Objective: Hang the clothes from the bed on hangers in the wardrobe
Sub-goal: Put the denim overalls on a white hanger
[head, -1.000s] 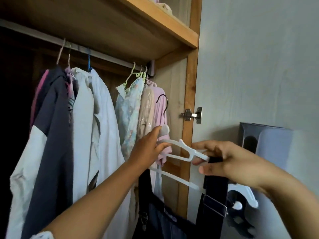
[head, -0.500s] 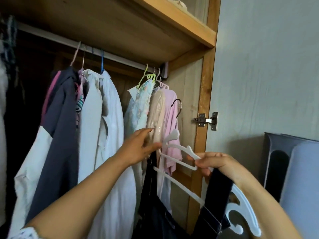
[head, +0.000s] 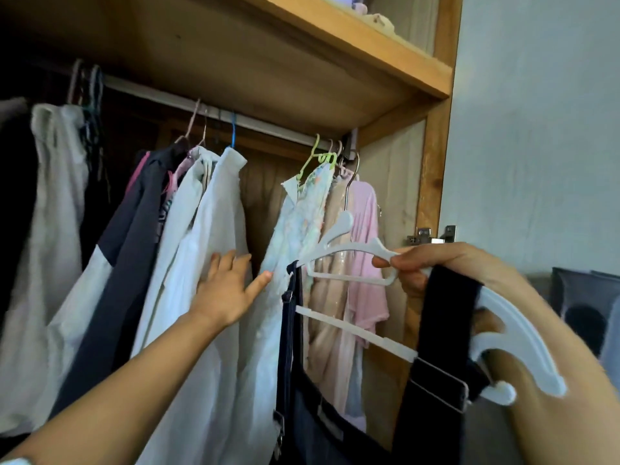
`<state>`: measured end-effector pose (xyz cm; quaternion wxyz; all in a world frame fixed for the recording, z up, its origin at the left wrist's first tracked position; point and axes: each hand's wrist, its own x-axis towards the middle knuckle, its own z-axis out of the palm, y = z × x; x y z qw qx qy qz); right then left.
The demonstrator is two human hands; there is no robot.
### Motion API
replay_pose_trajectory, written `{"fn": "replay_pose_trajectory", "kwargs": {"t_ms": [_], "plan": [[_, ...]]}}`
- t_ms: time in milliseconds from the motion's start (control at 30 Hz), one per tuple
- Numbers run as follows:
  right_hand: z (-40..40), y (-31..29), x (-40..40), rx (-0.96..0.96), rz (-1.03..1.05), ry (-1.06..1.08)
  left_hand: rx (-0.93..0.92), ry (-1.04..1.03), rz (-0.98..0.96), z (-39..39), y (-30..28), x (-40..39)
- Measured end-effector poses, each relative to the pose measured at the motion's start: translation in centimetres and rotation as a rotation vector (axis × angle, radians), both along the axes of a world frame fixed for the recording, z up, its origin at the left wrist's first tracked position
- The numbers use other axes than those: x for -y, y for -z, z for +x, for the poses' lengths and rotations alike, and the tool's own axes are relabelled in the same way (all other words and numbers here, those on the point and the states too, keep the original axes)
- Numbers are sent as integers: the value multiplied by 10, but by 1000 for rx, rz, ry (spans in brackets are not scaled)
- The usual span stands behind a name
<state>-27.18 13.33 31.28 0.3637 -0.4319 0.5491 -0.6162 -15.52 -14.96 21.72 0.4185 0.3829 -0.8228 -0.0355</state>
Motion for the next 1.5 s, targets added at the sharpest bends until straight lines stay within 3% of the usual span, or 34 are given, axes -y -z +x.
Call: {"fn": "replay_pose_trajectory", "kwargs": {"t_ms": [300,500,633,900,1267,1500], "plan": [[-24,-43,105,-290,-43,219,-134,152,-271,-30,-67,14],[-35,-88,168,-373,-233,328,-327,214,-238,-62,-116,41],[-44,-106,211,-540,-271,442,-427,243,-281,-74,-134,70],[-79,-115,265,-681,-342,413,-454,392,-430,-87,-128,131],[-107,-174,313,-786,-296,494,-559,421,-514,-101,-115,185],[-120,-172,336,-789,-266,533,-573,444,-584,-103,-111,195]]}}
